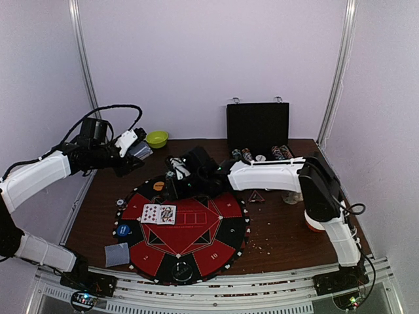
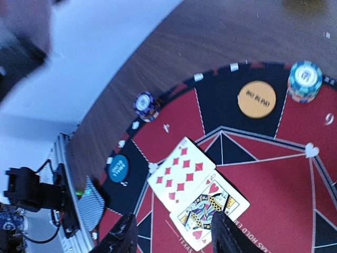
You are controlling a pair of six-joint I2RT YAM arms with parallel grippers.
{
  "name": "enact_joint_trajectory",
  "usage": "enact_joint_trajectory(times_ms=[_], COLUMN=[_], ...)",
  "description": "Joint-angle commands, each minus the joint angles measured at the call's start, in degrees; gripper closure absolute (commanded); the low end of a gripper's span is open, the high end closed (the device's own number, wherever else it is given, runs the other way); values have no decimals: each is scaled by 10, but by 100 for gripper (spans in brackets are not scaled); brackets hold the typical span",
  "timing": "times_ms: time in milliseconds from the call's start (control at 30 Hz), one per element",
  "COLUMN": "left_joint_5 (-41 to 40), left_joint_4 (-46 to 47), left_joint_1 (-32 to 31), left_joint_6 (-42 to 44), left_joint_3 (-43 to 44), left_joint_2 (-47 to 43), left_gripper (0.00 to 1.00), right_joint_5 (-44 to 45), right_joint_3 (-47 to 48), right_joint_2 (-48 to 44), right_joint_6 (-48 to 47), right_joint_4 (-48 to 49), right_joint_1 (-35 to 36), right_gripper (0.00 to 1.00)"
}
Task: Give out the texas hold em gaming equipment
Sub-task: Adjust the poker card in the community card area, then pick up the poker card from the face-down deck piles.
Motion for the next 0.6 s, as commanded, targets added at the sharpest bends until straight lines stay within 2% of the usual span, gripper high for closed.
enact_joint_trajectory(times_ms=[0,200,467,567], left_joint_5=[108,96,91,85], left_joint_4=[-2,-58,-58,-57], left_joint_1=[-20,-97,-104,-104], left_joint_6=[54,108,109,108], left_joint_3=[-11,-16,-13,-14], left_joint_2=[-26,-14,-12,-10], left_gripper=[63,63,63,63], right_joint_5=[-121,-153,-160,-197], right_joint_3=[-26,-4,0,16], right_joint_2=[-110,-128,-124,-113], right_joint_6=[-18,-24,-40,-61], right_joint_4=[38,21,12,-2], right_joint_1=[-44,-49,-44,-38], right_gripper=[49,47,46,41])
